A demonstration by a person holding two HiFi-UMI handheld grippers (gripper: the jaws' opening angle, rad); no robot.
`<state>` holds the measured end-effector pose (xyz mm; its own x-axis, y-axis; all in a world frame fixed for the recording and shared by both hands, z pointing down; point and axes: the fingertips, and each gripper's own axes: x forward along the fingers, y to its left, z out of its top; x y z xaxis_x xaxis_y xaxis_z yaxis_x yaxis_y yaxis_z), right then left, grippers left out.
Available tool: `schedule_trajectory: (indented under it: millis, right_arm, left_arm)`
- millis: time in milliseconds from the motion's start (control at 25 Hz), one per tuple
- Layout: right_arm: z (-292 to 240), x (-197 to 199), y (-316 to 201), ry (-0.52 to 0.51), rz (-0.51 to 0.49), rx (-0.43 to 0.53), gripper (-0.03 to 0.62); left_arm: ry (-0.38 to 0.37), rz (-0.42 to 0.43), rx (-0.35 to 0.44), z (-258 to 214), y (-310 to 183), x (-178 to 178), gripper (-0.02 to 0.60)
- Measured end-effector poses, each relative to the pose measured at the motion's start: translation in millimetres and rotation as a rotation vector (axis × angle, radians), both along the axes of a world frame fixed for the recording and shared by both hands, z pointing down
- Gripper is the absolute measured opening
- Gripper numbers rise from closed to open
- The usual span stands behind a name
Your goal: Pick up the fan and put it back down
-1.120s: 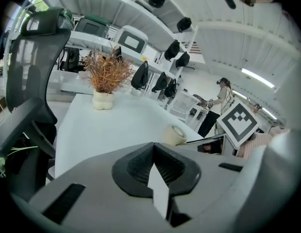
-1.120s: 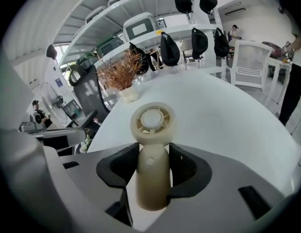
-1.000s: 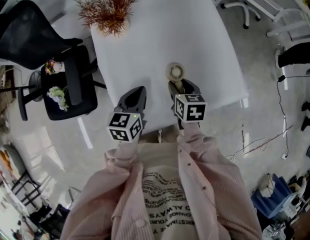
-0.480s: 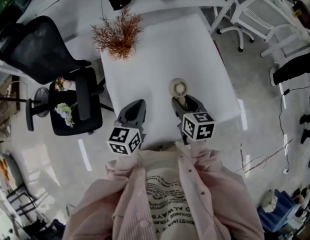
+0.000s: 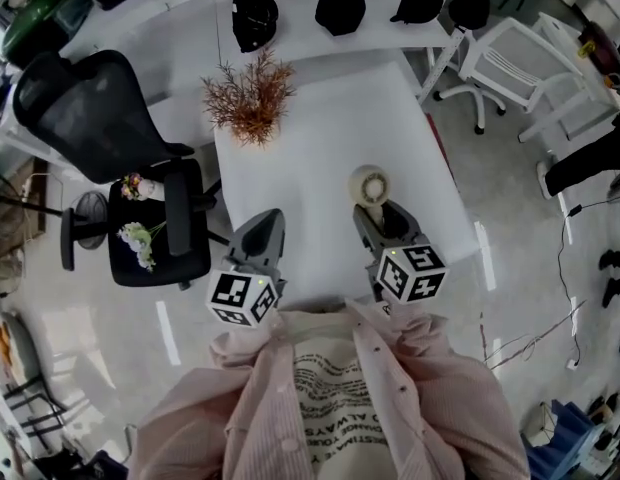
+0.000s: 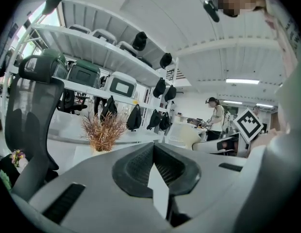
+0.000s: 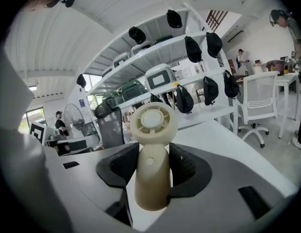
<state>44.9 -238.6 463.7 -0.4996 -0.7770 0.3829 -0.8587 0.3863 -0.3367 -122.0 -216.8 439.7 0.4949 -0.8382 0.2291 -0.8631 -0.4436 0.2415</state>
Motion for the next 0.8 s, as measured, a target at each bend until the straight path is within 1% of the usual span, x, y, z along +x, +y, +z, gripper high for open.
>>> schedule_trajectory:
  millis: [120, 280, 520, 720, 800]
  right_arm:
    - [-22.0, 0.2, 0.2, -0.018, -0.007, 0.072, 0.184]
    - [-48.0, 3.8, 1.1, -0.042, -0.012, 0.142, 0.184]
    - [-77.4, 16.0, 0.6, -0.084, 0.001, 0.220, 0.186]
    - [-93.8, 26.5, 2.3, -0.095, 0.023, 0.272, 0.186]
    - [-98.1, 30.9, 3.6, -0.095, 0.032, 0.289, 0.186]
  left_arm:
    - [0.010, -0.019, 0.030, -14.1, 2.0, -5.3, 0.002]
    - [0.011, -0.043, 0.073, -30.4, 4.1, -11.6, 0.002]
    - [0.015, -0.090, 0.130, -49.8, 3.4, -23.8, 0.002]
    - [0.037, -0.126, 0.160, -66.0, 3.2, -35.7, 0.002]
    - [0.032, -0.136, 0.171, -69.9, 4.0, -39.7, 0.002]
